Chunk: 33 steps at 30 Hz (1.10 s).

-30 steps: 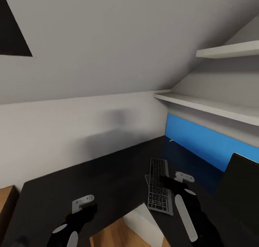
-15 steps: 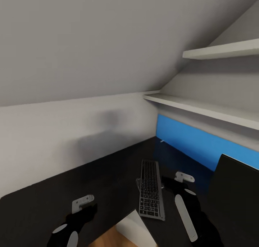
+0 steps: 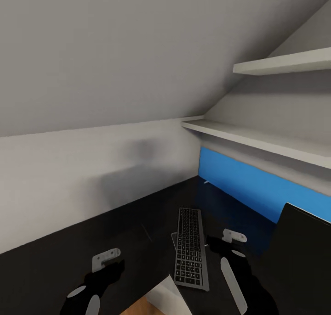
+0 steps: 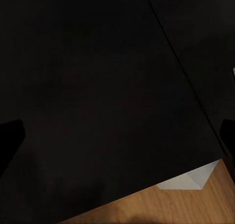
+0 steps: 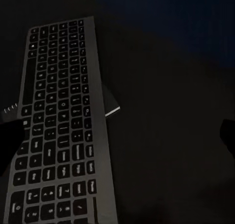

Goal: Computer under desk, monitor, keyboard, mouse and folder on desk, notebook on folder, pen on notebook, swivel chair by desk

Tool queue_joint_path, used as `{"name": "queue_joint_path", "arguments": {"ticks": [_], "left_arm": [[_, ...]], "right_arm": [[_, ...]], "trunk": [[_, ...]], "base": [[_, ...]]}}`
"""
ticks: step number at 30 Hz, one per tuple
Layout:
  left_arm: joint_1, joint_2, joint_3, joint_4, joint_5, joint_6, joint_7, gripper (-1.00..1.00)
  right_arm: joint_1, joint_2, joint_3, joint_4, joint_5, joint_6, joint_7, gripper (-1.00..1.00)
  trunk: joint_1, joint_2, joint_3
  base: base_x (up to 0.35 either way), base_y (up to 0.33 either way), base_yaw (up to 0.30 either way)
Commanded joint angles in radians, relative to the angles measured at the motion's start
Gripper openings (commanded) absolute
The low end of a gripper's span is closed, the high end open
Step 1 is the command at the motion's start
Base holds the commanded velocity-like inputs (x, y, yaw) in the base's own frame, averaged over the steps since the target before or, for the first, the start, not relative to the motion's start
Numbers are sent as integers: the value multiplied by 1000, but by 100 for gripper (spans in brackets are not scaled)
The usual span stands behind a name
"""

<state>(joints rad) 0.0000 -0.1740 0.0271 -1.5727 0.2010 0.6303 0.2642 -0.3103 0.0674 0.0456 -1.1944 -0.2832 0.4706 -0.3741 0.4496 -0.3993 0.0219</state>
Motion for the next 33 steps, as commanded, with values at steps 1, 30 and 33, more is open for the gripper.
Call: {"name": "queue_joint_path", "arguments": {"ticks": [1,30,33], "left_arm": [[0,-1,0,-1,11,3,7,100],[0,-1,-1,-3,15,3,7,100],[0,-1,0,-8,16,4,5,100]], "right_arm": [[-1,-1,2,1,-9,-3,-6,100],[-12,7,-1,224,173,-283,218,100],[-12,6,-1,225,173,-284,219,100]], "trunk": [[0,-1,0],[0,-1,0],[0,-1,0]], "base": [[0,0,0],[54,57,0],[11,7,0]]}}
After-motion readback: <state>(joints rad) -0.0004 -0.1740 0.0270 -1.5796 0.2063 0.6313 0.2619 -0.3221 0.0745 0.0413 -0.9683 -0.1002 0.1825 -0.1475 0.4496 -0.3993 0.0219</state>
